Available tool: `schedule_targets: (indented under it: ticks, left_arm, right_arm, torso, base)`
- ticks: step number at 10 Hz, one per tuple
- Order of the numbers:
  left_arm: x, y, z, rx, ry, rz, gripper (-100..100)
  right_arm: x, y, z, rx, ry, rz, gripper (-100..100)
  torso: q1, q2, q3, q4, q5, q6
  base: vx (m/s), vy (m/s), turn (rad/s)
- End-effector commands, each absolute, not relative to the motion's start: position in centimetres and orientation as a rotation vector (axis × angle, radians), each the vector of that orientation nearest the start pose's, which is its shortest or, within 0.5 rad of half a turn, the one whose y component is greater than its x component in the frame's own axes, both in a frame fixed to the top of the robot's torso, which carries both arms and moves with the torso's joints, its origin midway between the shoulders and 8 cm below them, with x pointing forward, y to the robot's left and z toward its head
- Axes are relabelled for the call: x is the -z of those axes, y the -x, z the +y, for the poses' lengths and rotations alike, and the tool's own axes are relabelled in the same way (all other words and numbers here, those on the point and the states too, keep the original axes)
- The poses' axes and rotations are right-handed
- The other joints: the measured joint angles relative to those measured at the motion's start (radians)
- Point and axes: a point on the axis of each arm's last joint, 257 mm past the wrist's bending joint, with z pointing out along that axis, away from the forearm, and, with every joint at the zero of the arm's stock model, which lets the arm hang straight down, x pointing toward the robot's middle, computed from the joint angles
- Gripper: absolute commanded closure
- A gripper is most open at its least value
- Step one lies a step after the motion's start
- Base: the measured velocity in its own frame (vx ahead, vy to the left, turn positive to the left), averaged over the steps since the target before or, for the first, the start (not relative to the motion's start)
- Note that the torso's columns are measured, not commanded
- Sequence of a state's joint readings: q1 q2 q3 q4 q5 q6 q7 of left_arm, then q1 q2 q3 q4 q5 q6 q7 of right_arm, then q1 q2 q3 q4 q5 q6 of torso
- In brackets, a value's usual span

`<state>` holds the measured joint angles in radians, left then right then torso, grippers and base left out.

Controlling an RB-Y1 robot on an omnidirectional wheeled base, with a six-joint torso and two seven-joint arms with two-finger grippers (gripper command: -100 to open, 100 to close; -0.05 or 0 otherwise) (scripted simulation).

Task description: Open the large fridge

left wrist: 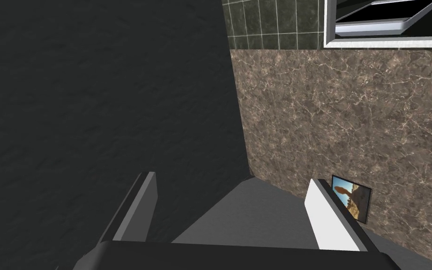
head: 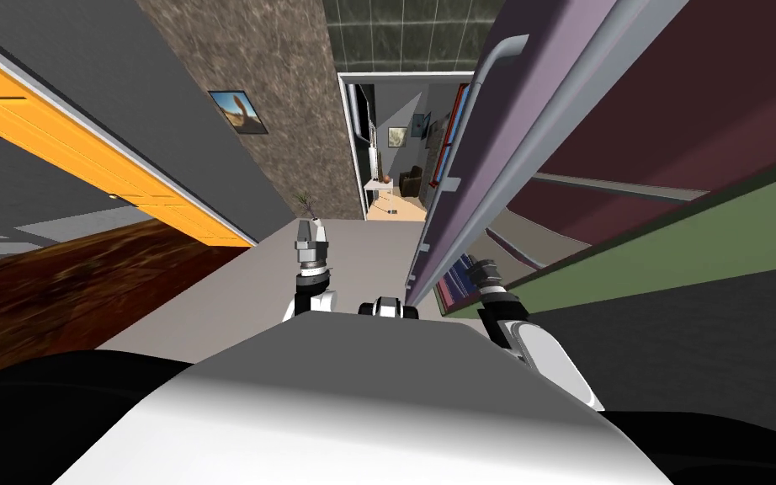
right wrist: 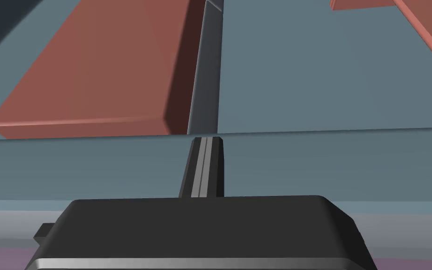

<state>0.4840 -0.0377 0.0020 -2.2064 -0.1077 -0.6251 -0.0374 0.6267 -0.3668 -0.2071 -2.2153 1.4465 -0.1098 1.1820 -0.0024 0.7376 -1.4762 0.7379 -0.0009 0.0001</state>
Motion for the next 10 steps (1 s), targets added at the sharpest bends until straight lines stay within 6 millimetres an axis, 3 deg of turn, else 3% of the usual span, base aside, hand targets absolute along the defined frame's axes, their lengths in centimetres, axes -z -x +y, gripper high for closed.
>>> schedule_targets:
  ticks: [1, 6, 8, 9, 10]
  left_arm:
    - [-1.9, -34.0, 26.5, 1.224, 0.547, 0.613, 0]
    - [-1.9, -34.0, 26.5, 1.224, 0.547, 0.613, 0]
    - [-2.0, -34.0, 26.5, 1.224, 0.547, 0.612, 0]
    - [-2.0, -34.0, 26.5, 1.224, 0.547, 0.613, 0]
    - [-1.9, -34.0, 26.5, 1.223, 0.547, 0.613, 0]
  right_arm:
    - [13.7, -36.6, -38.4, 1.263, 1.121, 1.24, 100]
    - [13.3, -34.8, -41.7, 1.339, 1.072, 1.303, 100]
    - [13.4, -34.9, -41.5, 1.336, 1.074, 1.301, 100]
    - [13.6, -34.5, -42.2, 1.345, 1.066, 1.32, -100]
    - [13.7, -34.2, -42.6, 1.352, 1.062, 1.33, -100]
  torso:
    - [0.004, -0.001, -0.001, 0.0, 0.001, 0.0]
    - [0.003, 0.0, 0.0, 0.0, 0.001, 0.0]
    - [0.0, 0.0, -0.001, 0.0, 0.001, -0.001]
    - [-0.008, 0.004, 0.002, 0.001, -0.002, 0.0]
    - [-0.002, 0.001, 0.001, 0.001, -0.001, 0.0]
  base:
    - [0.11, 0.254, -0.023]
    - [0.101, 0.284, -0.064]
    - [0.069, 0.174, -0.027]
    - [0.093, 0.14, -0.04]
    - [0.138, 0.205, -0.062]
